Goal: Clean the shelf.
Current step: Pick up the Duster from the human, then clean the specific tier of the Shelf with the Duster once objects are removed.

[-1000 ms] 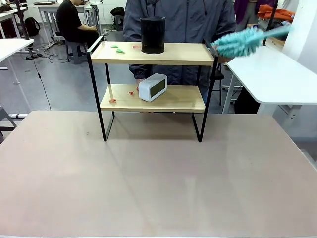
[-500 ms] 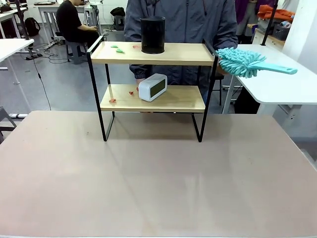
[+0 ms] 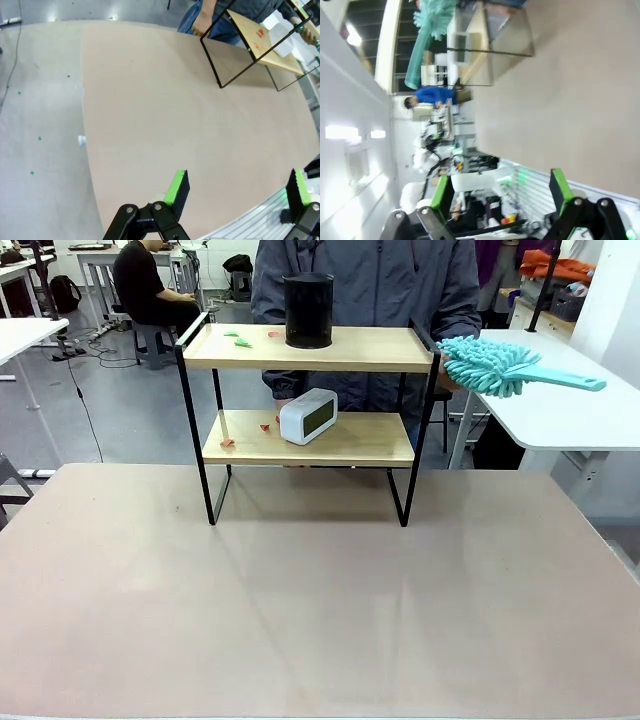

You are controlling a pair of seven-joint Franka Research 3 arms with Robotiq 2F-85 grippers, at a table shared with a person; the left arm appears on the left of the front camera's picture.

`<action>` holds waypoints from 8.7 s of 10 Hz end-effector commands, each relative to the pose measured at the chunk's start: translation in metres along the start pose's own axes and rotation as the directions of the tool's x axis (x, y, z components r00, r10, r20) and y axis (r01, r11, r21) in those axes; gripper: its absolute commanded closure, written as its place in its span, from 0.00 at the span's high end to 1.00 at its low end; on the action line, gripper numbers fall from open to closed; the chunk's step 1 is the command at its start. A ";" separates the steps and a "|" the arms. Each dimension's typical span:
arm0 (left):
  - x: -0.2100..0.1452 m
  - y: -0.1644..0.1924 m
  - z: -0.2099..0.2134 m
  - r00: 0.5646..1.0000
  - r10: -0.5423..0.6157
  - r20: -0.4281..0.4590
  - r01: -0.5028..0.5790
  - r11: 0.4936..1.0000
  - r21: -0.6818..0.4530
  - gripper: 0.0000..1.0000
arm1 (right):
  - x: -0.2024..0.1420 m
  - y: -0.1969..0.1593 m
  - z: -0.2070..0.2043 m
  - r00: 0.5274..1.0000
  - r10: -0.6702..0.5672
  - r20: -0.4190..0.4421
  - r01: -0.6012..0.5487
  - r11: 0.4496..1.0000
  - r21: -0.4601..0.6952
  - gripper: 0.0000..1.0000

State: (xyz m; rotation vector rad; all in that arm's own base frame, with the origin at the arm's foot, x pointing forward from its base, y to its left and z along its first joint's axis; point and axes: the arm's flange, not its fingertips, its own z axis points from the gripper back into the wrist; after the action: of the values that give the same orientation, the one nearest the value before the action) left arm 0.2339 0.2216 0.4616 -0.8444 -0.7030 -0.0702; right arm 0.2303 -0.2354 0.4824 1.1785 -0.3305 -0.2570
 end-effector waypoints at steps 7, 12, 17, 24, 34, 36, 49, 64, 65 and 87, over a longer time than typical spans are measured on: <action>0.000 0.000 0.000 1.000 -0.025 0.012 0.025 1.000 -0.013 1.00 | 0.064 0.044 -0.034 0.995 -0.054 -0.084 0.065 0.990 0.129 1.00; 0.000 0.000 0.000 1.000 -0.025 0.012 0.025 1.000 -0.013 1.00 | 0.138 0.065 -0.101 0.941 -0.171 -0.293 0.213 0.970 0.117 1.00; 0.000 0.000 0.000 1.000 -0.025 0.012 0.025 1.000 -0.013 1.00 | 0.170 0.087 -0.171 0.861 -0.209 -0.464 0.293 0.949 0.115 1.00; 0.000 0.000 0.000 1.000 -0.025 0.012 0.025 1.000 -0.013 1.00 | 0.191 0.092 -0.234 0.852 -0.161 -0.498 0.248 0.962 0.115 1.00; 0.000 0.000 0.000 1.000 -0.025 0.012 0.025 1.000 -0.013 1.00 | 0.205 0.093 -0.240 0.920 -0.181 -0.347 0.212 0.976 0.054 1.00; 0.000 0.000 0.000 1.000 -0.025 0.012 0.025 1.000 -0.013 1.00 | 0.205 0.095 -0.238 0.926 -0.180 -0.331 0.207 0.977 0.049 0.44; 0.000 0.000 0.000 1.000 -0.025 0.012 0.025 1.000 -0.013 1.00 | 0.202 0.092 -0.226 0.906 -0.213 -0.366 0.245 0.969 0.042 0.00; 0.000 0.000 0.000 1.000 -0.025 0.012 0.025 1.000 -0.013 1.00 | 0.024 0.058 -0.099 0.888 0.022 -0.459 -0.107 0.981 -0.160 0.00; 0.000 0.000 0.000 1.000 -0.025 0.012 0.025 1.000 -0.013 1.00 | 0.024 0.058 -0.099 0.888 0.022 -0.459 -0.107 0.981 -0.160 0.00; 0.000 0.000 0.000 1.000 -0.025 0.012 0.025 1.000 -0.013 1.00 | 0.035 0.146 -0.068 0.947 0.249 -0.204 -0.300 0.912 -0.280 0.12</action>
State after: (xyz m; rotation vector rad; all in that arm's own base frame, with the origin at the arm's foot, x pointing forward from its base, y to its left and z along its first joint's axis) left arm 0.2328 0.2226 0.4604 -0.8411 -0.6981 -0.0739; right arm 0.2920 -0.1439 0.5628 0.8978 -0.1486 0.0611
